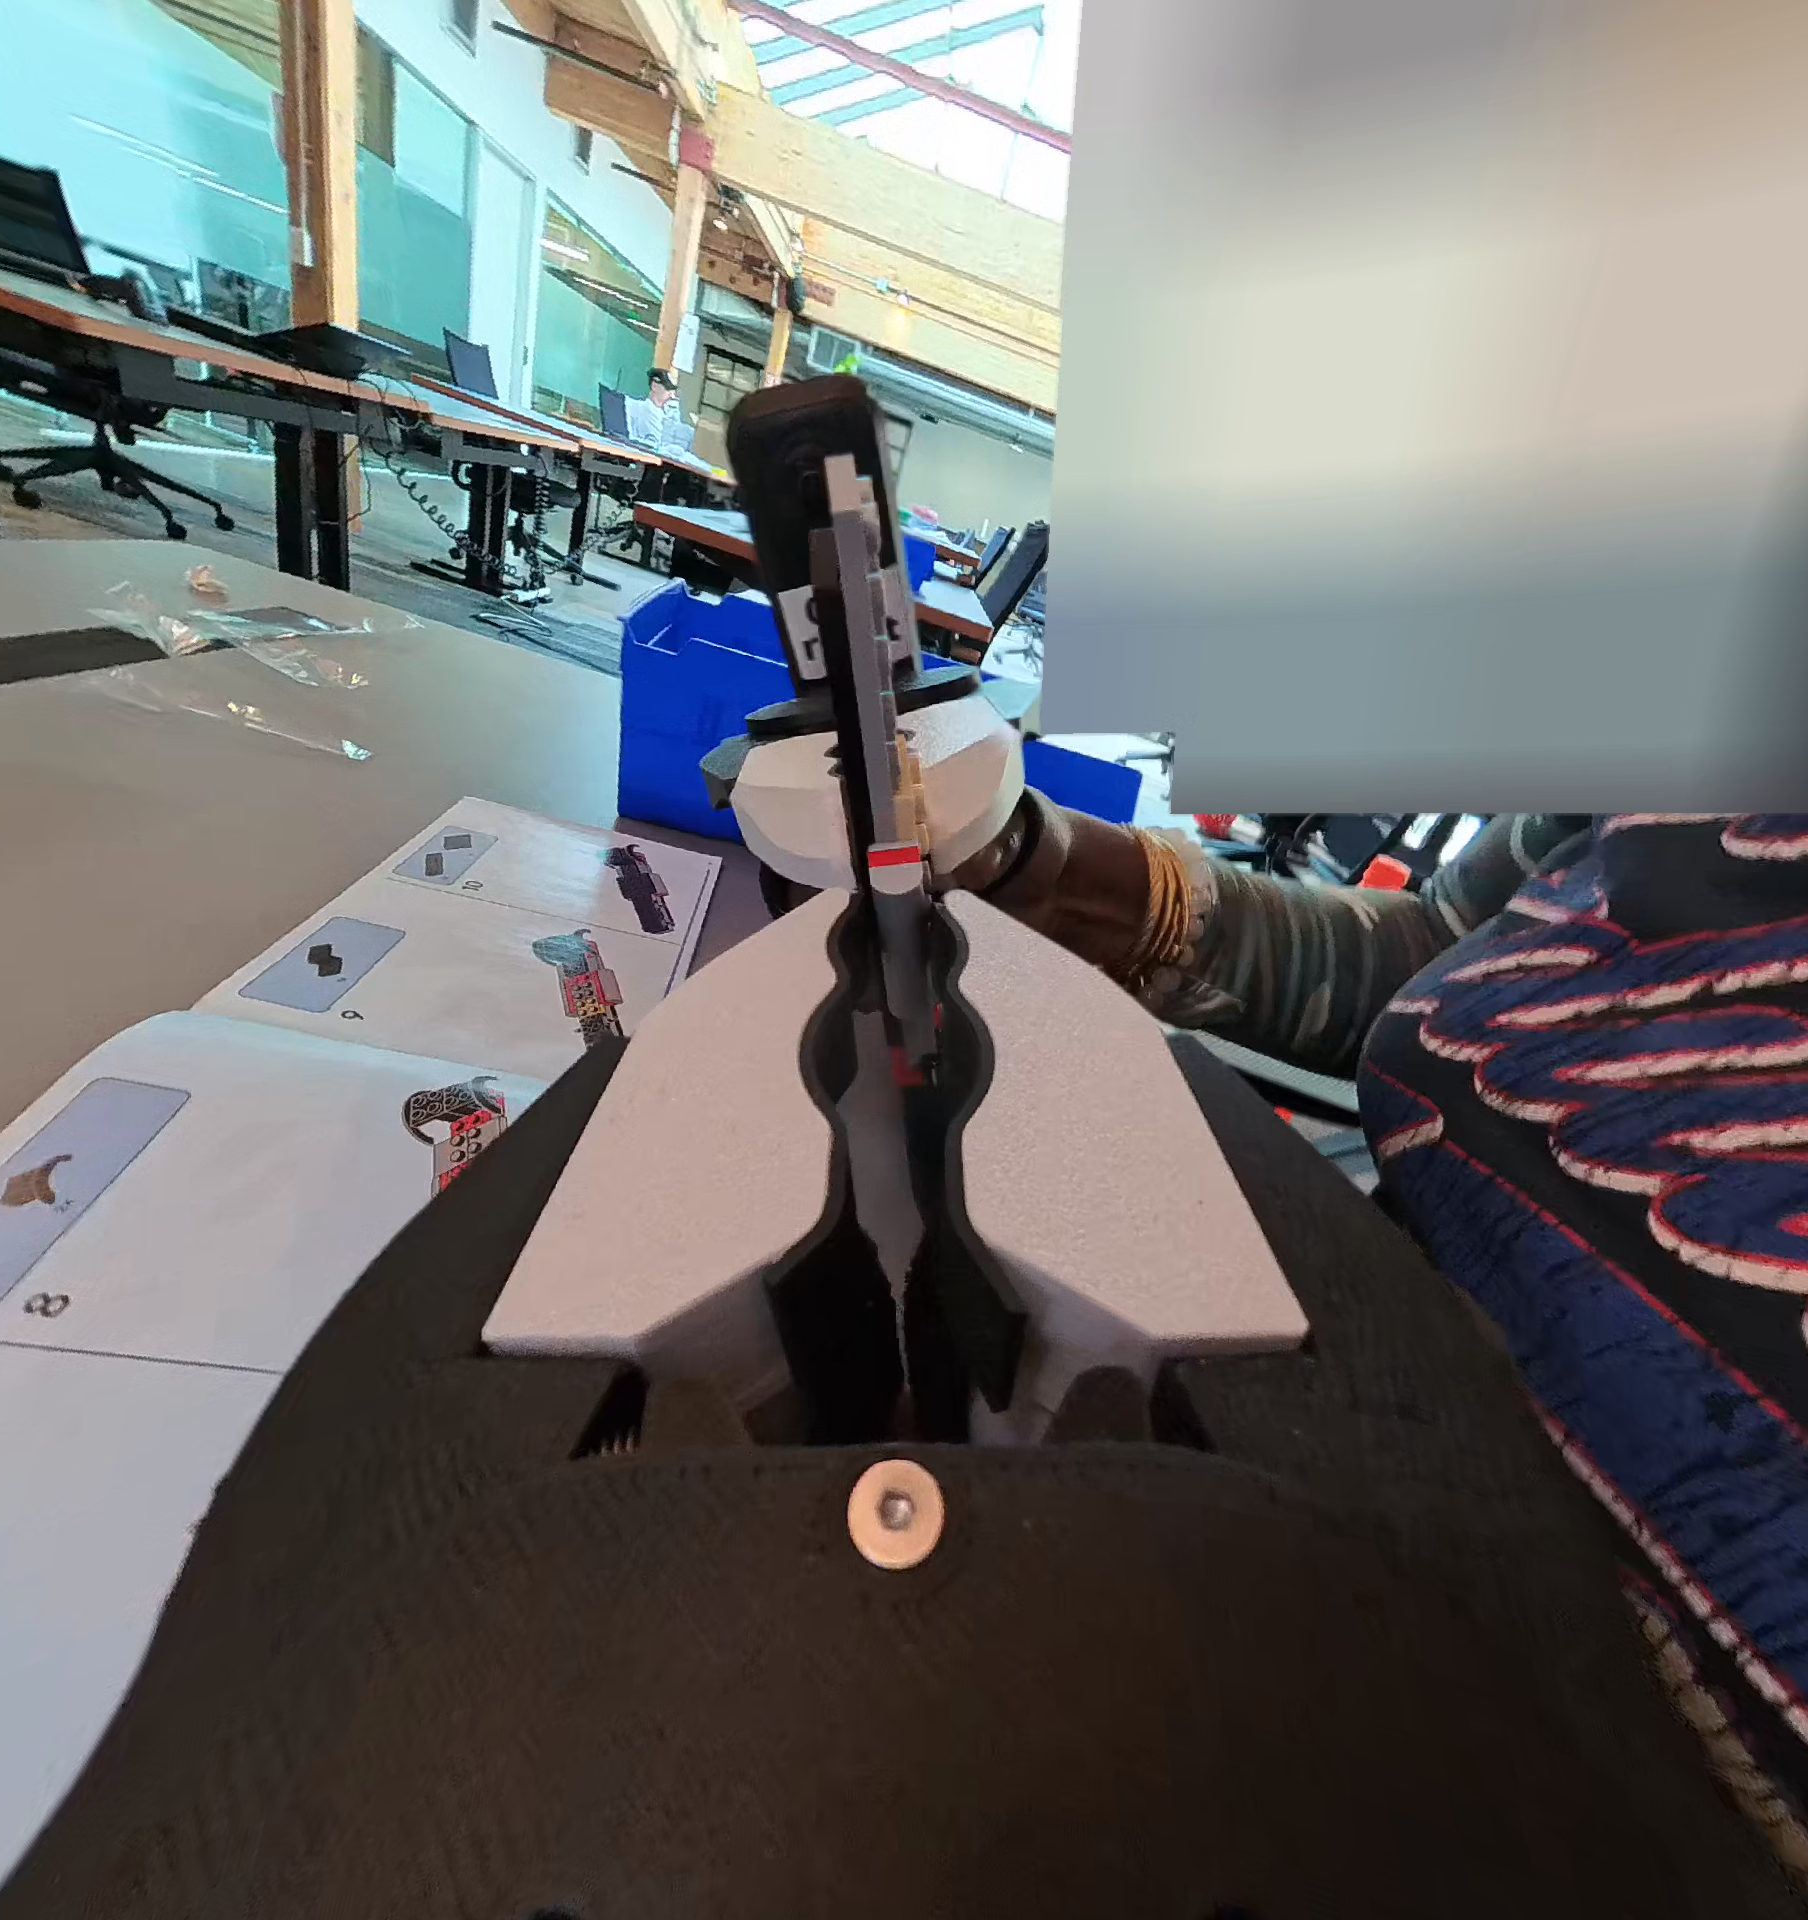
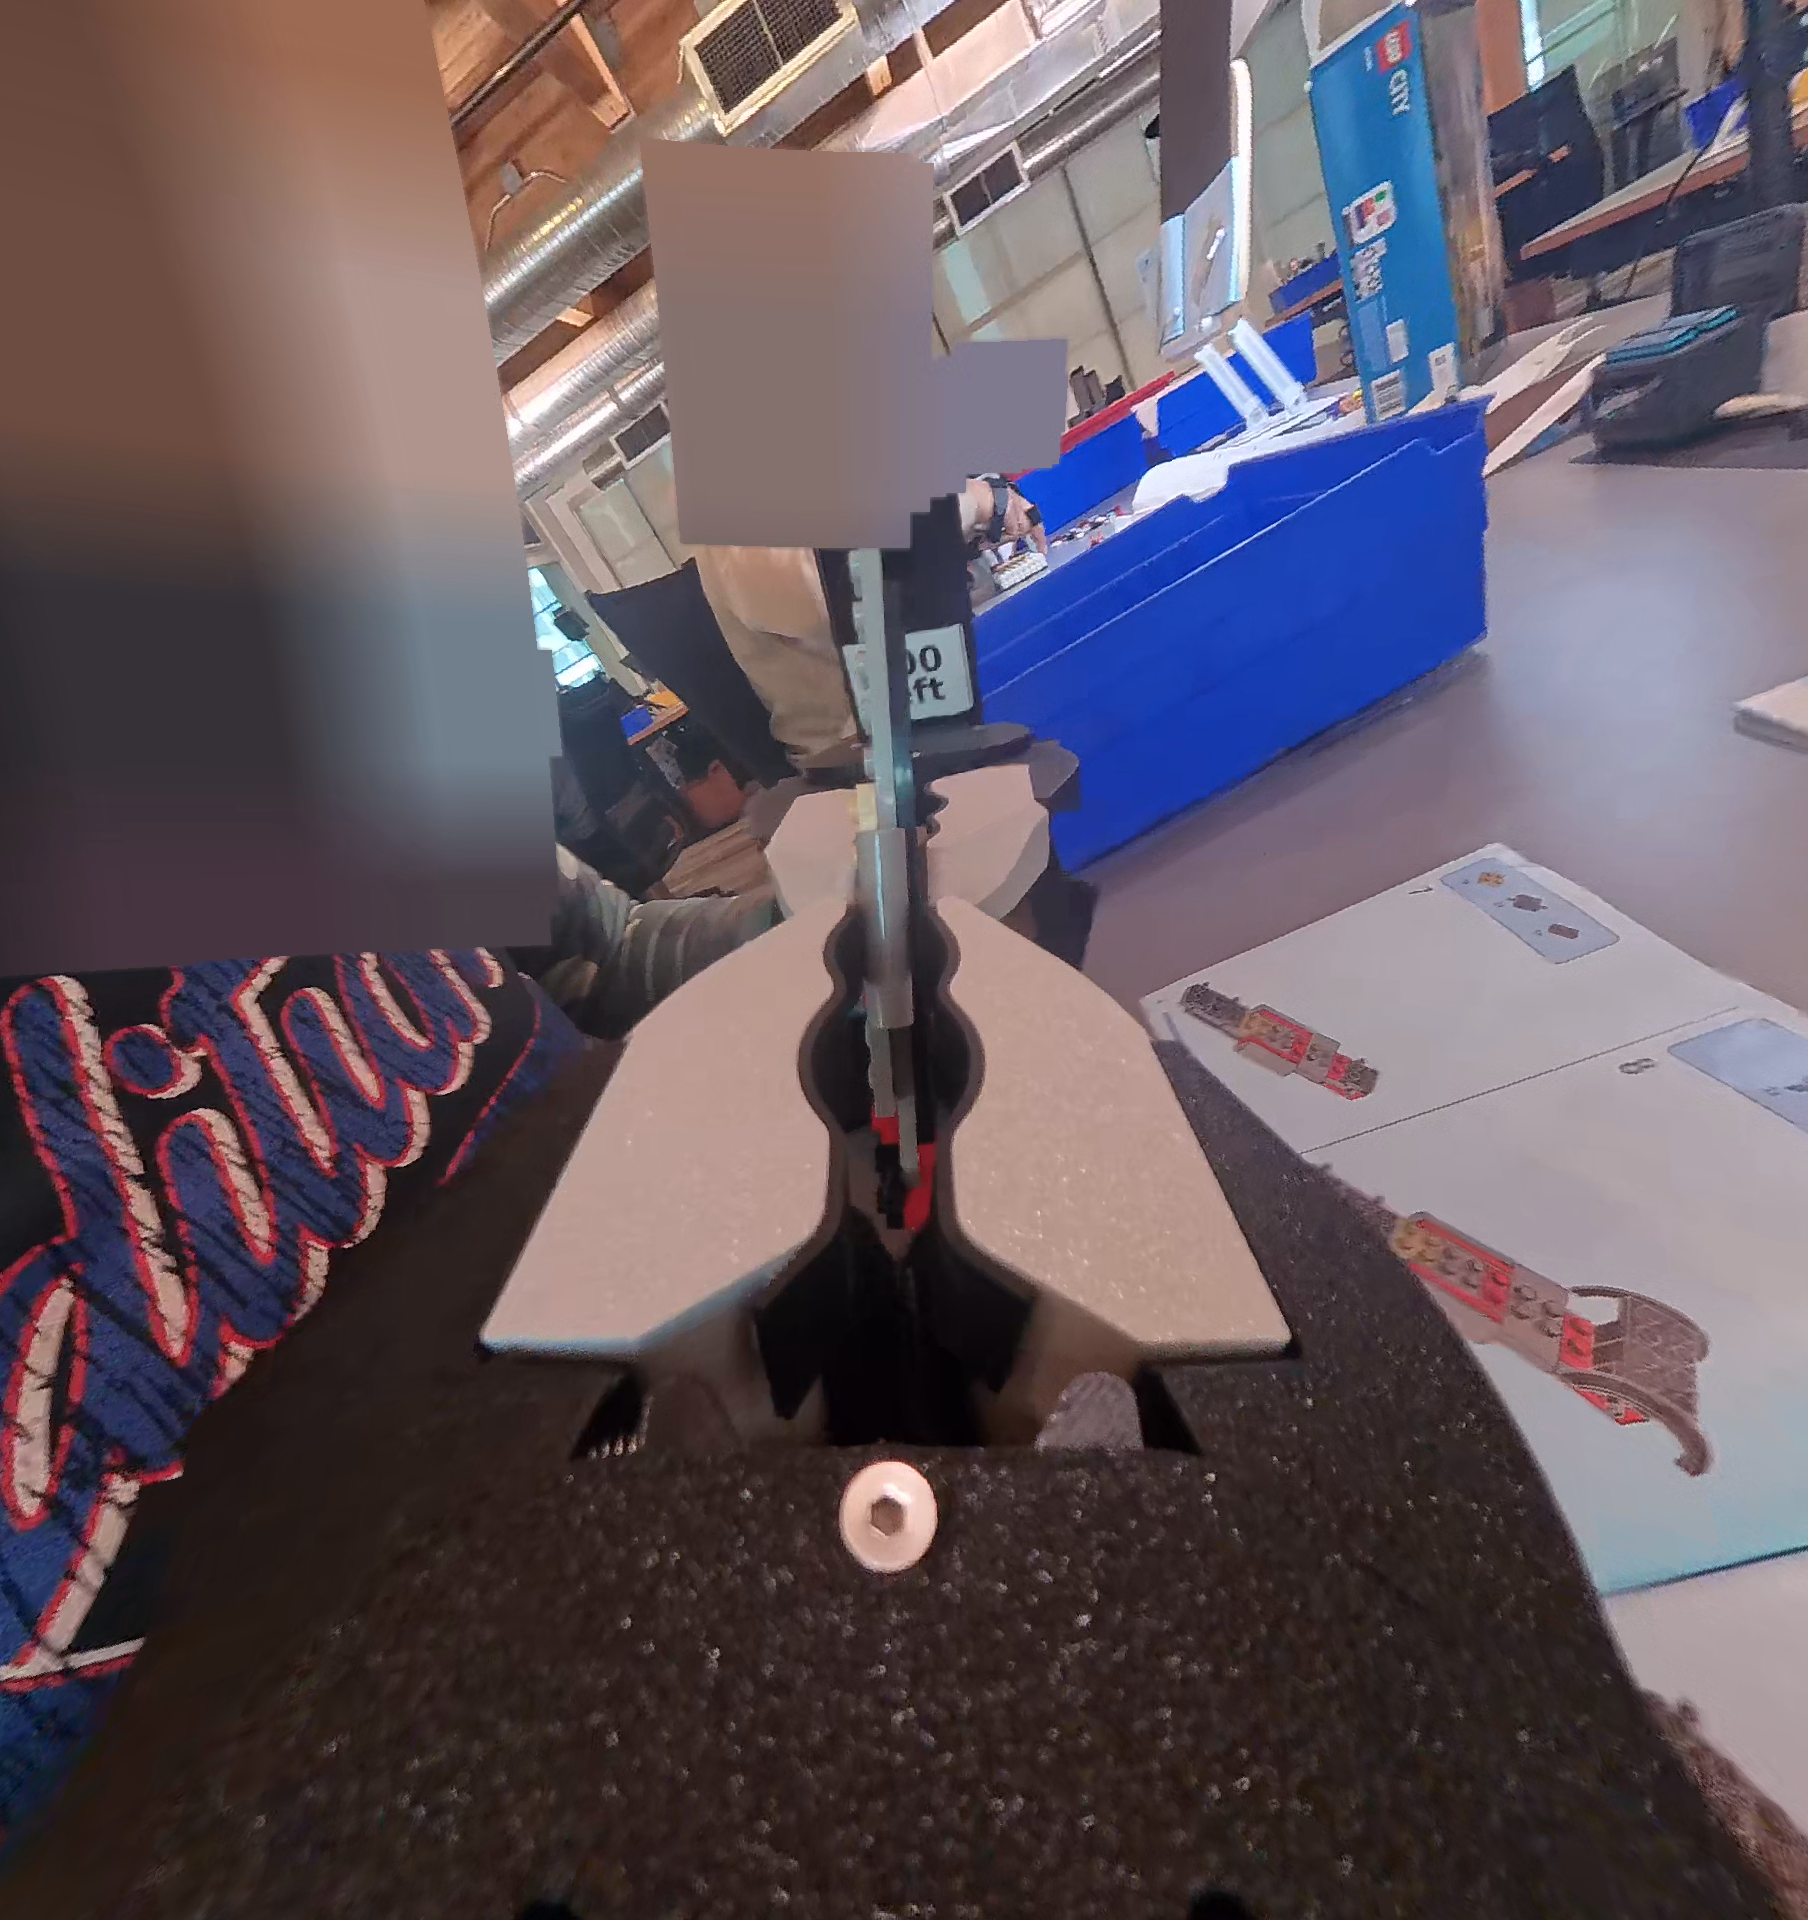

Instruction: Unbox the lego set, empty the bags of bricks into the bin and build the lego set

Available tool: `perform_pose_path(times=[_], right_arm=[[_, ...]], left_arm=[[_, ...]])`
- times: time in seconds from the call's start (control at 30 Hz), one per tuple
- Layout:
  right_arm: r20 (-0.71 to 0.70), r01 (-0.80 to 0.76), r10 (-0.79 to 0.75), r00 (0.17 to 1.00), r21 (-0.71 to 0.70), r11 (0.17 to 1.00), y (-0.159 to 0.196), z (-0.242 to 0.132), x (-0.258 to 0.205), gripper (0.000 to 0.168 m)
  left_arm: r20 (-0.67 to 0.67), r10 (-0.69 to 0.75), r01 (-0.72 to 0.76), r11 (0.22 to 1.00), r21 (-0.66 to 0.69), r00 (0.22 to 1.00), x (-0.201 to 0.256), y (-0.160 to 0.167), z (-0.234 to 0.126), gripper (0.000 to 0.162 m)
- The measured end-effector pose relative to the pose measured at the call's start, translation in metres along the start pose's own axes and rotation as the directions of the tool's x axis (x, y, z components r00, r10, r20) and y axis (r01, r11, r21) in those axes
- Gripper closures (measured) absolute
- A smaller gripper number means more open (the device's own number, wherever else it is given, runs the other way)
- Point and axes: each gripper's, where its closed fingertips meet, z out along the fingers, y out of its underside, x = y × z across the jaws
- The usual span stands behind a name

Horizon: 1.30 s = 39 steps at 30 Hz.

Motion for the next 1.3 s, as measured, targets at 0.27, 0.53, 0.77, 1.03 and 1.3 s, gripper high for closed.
perform_pose_path(times=[0.27, 0.53, 0.77, 1.03, 1.3], right_arm=[[-0.477, 0.45, -0.515, 0.712, -0.253, 0.857, -0.034, -0.004, 0.032, 0.101], [-0.523, 0.457, -0.706, 0.477, -0.538, 0.708, -0.012, 0.022, 0.045, 0.118], [-0.419, 0.397, -0.731, 0.539, -0.639, 0.659, 0.002, -0.012, 0.039, 0.127], [-0.016, 0.262, -0.527, 0.85, -0.855, 0.448, 0.076, -0.077, 0.035, 0.127], [0.139, 0.286, -0.452, 0.881, -0.918, 0.274, 0.104, -0.082, 0.05, 0.127]], left_arm=[[0.141, -0.346, 0.285, 0.9, 0.328, 0.928, -0.042, -0.027, -0.018, 0.151], [0.216, -0.328, 0.244, 0.909, 0.338, 0.92, -0.042, -0.02, -0.018, 0.151], [0.117, -0.257, 0.237, 0.958, 0.162, 0.959, -0.027, -0.014, -0.008, 0.12], [0.4, 0.299, -0.266, 0.954, -0.137, 0.866, -0.053, -0.019, -0.046, 0.106], [0.225, 0.206, -0.141, 0.952, -0.272, 0.952, -0.042, 0.02, -0.029, 0.106]])
